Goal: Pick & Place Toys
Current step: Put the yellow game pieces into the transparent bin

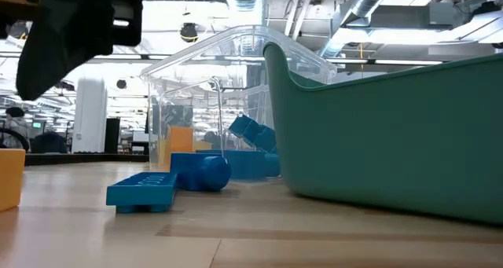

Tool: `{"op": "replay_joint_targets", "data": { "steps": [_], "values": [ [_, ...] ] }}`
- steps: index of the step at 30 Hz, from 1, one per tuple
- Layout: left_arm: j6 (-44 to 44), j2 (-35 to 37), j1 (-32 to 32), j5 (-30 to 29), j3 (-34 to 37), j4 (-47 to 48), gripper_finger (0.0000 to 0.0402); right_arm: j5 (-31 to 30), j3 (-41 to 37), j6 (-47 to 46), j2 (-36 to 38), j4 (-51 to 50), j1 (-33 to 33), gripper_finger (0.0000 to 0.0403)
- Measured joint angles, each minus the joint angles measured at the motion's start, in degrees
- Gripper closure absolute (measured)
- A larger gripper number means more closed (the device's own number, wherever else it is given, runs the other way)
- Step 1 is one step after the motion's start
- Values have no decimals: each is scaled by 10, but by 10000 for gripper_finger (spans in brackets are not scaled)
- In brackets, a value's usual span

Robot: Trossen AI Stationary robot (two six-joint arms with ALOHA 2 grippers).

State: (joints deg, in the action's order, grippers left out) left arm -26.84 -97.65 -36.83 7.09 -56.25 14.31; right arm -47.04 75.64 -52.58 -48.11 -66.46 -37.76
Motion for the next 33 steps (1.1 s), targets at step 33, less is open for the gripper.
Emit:
{"op": "replay_joint_targets", "data": {
  "steps": [33],
  "values": [
    [-17,2,6,7,73,-101,42,-11,0,-30,-19,0,0,148]
  ]
}}
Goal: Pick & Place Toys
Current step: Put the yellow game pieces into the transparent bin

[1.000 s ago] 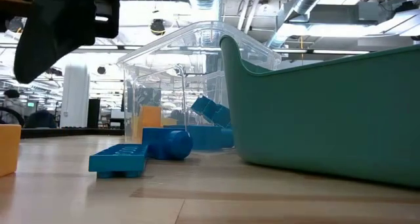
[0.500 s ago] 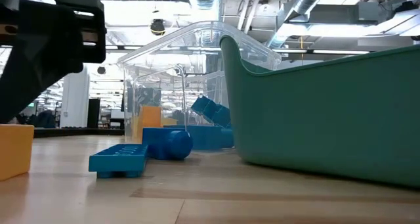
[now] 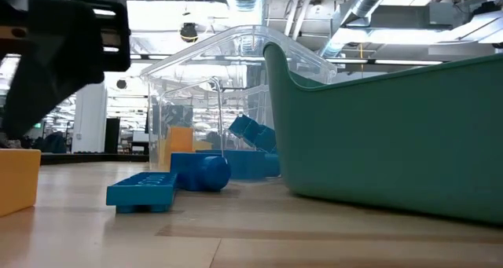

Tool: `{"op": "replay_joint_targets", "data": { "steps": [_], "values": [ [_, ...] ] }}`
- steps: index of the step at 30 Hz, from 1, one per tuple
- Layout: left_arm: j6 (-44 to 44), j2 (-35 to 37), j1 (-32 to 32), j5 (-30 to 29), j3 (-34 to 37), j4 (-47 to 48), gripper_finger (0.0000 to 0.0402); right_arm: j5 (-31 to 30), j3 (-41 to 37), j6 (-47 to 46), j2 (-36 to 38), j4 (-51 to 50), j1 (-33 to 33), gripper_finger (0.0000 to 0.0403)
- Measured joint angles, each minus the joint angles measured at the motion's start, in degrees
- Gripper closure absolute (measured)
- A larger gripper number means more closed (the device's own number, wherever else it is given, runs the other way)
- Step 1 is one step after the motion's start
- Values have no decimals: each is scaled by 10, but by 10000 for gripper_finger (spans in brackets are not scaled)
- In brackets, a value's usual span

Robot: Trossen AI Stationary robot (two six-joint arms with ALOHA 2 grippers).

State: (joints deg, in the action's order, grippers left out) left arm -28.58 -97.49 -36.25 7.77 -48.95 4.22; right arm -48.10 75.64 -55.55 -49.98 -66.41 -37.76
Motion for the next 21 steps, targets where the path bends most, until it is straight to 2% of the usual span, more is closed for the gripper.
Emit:
{"op": "replay_joint_targets", "data": {
  "steps": [21],
  "values": [
    [-20,-16,26,22,0,10,39,-7,0,4,0,0,0,148]
  ]
}}
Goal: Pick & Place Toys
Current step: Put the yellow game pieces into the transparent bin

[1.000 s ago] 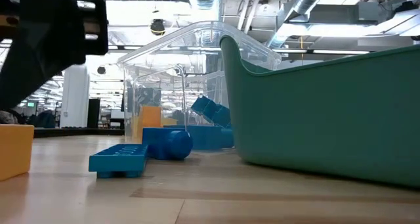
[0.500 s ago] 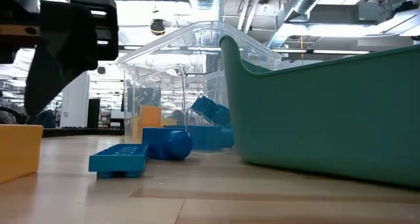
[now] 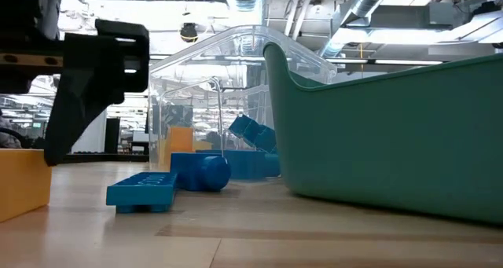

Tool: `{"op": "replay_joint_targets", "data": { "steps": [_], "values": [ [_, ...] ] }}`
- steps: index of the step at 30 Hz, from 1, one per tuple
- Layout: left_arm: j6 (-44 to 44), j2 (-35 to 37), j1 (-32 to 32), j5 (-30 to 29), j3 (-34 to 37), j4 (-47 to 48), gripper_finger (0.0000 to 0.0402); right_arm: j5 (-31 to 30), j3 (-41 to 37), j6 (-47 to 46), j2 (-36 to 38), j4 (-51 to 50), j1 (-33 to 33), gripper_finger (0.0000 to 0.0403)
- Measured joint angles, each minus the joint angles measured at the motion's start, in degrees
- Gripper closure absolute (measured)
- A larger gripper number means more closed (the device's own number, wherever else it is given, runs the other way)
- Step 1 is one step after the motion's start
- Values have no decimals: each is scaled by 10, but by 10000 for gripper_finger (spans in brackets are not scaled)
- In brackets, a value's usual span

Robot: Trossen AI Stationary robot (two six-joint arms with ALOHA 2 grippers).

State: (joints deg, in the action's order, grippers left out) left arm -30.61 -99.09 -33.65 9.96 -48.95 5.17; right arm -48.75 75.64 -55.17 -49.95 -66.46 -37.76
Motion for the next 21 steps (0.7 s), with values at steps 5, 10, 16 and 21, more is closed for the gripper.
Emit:
{"op": "replay_joint_targets", "data": {
  "steps": [5,10,16,21],
  "values": [
    [10,0,0,16,0,34,40,-1,0,1,1,-6,0,148],
    [24,0,0,20,10,39,54,-4,0,1,1,-10,0,148],
    [74,0,0,25,27,25,80,-4,0,1,1,-10,0,148],
    [103,0,-2,30,31,14,89,-4,0,2,1,-13,0,148]
  ]
}}
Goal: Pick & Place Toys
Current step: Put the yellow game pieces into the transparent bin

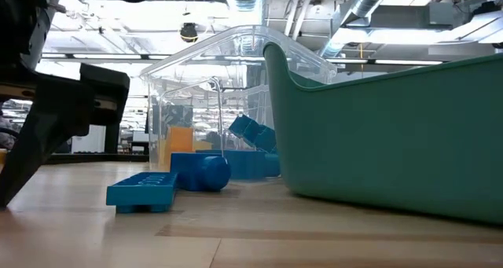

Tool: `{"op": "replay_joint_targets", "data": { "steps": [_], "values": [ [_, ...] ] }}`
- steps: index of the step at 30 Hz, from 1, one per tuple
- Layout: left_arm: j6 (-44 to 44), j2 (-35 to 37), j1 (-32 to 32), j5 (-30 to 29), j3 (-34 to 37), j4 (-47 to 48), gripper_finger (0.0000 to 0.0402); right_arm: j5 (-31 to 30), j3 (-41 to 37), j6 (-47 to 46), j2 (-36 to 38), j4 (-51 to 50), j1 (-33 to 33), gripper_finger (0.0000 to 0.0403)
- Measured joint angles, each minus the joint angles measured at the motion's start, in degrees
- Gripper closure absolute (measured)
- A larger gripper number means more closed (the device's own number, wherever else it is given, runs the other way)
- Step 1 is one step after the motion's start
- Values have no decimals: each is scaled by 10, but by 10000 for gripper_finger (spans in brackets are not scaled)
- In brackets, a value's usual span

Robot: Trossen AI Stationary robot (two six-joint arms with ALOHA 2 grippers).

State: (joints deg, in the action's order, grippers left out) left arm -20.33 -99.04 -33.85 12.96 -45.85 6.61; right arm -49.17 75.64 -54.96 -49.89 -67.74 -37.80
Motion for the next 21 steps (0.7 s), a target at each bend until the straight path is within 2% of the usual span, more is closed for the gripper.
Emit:
{"op": "replay_joint_targets", "data": {
  "steps": [12,15,21],
  "values": [
    [56,6,-1,2,0,-12,105,0,0,1,0,0,0,148],
    [77,18,-1,-13,1,-15,106,0,0,9,0,0,0,148],
    [137,71,-1,-85,1,-6,106,0,0,16,1,0,0,148]
  ]
}}
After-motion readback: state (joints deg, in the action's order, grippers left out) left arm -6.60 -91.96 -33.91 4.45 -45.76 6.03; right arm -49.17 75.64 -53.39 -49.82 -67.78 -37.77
